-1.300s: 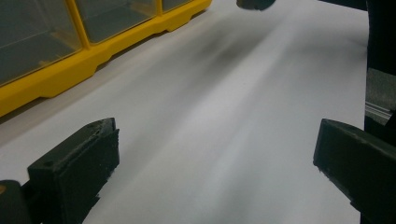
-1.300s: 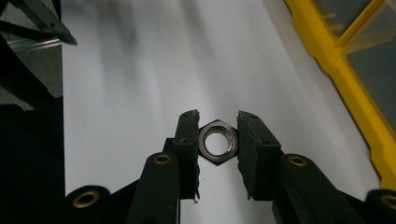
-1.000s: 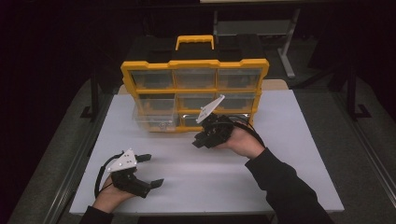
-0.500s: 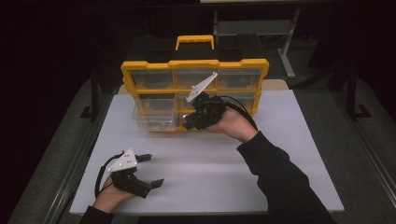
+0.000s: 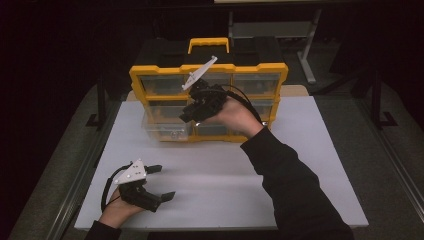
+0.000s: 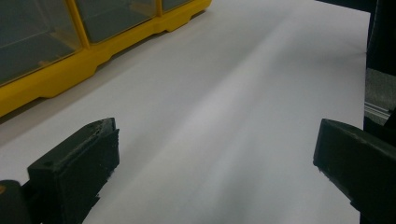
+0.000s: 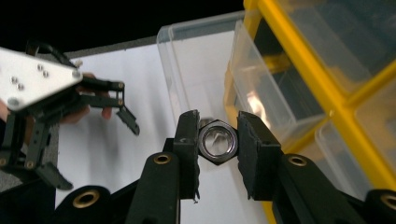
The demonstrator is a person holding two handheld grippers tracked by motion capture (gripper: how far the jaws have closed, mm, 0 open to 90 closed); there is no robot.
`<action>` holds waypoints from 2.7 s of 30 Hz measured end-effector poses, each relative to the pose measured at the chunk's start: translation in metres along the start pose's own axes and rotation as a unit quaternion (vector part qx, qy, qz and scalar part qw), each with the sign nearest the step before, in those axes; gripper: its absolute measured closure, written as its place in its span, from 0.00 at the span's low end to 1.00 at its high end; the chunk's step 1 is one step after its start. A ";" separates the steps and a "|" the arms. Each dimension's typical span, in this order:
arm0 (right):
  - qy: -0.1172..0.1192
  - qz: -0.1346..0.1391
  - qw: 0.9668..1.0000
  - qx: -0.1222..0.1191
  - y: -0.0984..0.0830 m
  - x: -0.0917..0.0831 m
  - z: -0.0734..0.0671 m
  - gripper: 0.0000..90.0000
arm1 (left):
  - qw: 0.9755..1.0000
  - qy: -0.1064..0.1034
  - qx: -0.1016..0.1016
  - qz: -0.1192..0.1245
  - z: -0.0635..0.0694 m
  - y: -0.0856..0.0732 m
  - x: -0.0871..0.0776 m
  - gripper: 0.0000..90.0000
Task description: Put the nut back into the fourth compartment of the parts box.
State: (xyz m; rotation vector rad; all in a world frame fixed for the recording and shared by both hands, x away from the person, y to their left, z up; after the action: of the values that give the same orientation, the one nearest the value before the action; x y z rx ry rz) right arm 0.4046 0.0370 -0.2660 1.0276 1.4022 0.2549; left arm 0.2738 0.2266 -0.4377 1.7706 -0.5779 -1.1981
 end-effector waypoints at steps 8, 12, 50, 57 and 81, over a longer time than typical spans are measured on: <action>0.000 -0.004 1.000 0.002 0.018 0.014 0.001 0.77 | 1.000 0.000 0.000 0.002 0.000 0.001 -0.001 0.00; -0.003 -0.016 1.000 0.008 0.020 0.026 0.005 0.77 | 1.000 0.000 -0.003 0.004 0.000 0.001 0.000 0.00; -0.017 0.054 0.998 0.036 -0.030 -0.024 0.021 0.44 | 1.000 0.003 0.002 -0.002 -0.001 0.002 0.001 0.00; -0.027 0.088 0.995 0.040 -0.060 -0.035 0.020 0.26 | 1.000 0.001 0.002 -0.003 -0.002 0.000 -0.002 0.00; -0.071 0.148 0.980 0.114 -0.187 -0.049 0.029 0.13 | 1.000 -0.001 0.004 -0.004 -0.003 0.003 -0.002 0.00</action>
State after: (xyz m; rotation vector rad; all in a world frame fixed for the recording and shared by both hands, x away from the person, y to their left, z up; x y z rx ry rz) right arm 0.3430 -0.1165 -0.3708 1.4185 1.1655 0.2363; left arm 0.2764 0.2280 -0.4337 1.7806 -0.5785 -1.2041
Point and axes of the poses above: each handheld gripper's, and its own axes: x roughly forward along the jaws, y roughly out of its top, z roughly to its right, the point moved 4 cm from there along x, roughly forward along the jaws, and after that the axes turned 14 degrees about x, right-handed, at the moved point
